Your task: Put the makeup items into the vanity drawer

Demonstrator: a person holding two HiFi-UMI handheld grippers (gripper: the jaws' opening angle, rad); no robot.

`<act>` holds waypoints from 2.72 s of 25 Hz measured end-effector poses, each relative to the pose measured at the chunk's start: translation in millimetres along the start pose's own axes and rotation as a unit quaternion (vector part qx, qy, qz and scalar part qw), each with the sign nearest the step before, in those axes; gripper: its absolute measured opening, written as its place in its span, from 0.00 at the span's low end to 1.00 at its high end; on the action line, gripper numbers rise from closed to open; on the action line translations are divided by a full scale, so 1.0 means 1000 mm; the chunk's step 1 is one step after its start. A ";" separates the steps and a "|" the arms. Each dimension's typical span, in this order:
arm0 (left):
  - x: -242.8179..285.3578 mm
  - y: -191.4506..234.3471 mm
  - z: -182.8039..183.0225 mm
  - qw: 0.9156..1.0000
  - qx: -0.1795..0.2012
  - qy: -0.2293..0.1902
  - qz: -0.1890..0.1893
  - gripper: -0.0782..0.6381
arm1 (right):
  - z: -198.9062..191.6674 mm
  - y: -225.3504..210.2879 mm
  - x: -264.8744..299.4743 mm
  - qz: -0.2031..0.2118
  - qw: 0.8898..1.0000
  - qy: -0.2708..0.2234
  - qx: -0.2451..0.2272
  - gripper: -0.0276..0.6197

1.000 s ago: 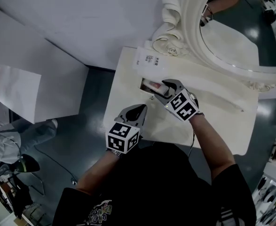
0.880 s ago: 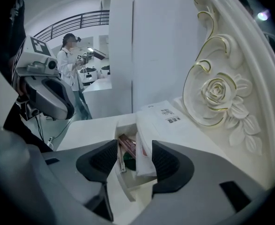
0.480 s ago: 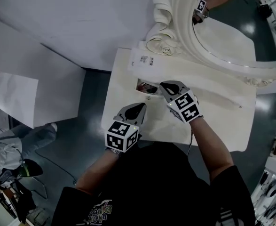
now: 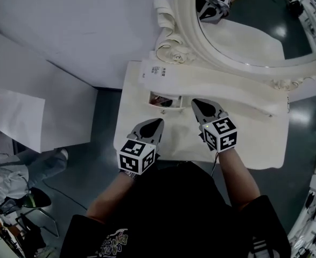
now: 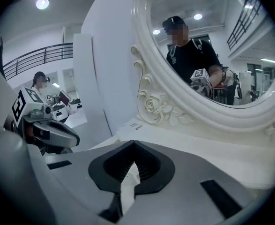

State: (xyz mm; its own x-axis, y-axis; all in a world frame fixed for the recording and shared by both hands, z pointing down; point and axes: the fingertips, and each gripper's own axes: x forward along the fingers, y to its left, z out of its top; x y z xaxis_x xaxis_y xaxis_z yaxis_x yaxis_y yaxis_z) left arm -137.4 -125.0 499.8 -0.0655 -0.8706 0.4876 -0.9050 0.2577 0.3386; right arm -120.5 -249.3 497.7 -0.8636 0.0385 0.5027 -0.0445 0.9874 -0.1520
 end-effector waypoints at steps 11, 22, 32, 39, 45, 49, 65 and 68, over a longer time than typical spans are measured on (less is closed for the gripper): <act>0.009 -0.072 -0.006 1.000 0.009 -0.021 -0.003 0.12 | -0.018 -0.015 -0.106 -0.033 0.996 -0.056 0.056 0.09; 0.009 -0.117 -0.034 1.000 0.016 -0.006 -0.015 0.12 | -0.060 0.005 -0.140 -0.017 0.996 -0.046 0.072 0.09; -0.043 -0.101 -0.046 0.998 0.045 0.010 -0.046 0.12 | -0.055 0.078 -0.143 -0.051 0.992 -0.066 0.096 0.09; -0.086 -0.089 -0.067 0.997 0.052 0.006 -0.058 0.12 | -0.064 0.139 -0.147 -0.068 0.990 -0.073 0.096 0.09; -0.120 -0.096 -0.087 0.995 0.068 0.006 -0.079 0.12 | -0.081 0.181 -0.164 -0.091 0.988 -0.075 0.104 0.09; -0.138 -0.098 -0.103 0.992 0.079 0.013 -0.094 0.12 | -0.098 0.205 -0.171 -0.109 0.984 -0.078 0.119 0.09; -0.176 -0.093 -0.137 0.984 0.107 0.031 -0.139 0.12 | -0.131 0.267 -0.175 -0.146 0.974 -0.085 0.150 0.09; -0.175 -0.089 -0.132 0.985 0.103 0.024 -0.135 0.12 | -0.124 0.268 -0.171 -0.142 0.976 -0.084 0.140 0.09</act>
State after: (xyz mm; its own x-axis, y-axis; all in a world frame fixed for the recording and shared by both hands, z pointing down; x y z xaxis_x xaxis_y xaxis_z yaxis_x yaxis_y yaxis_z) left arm 9.6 60.1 490.3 0.2053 -0.8737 0.4410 -0.9531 -0.0760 0.2931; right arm 77.4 27.3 476.5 -0.8657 -0.2792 0.4155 -0.4091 0.8729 -0.2658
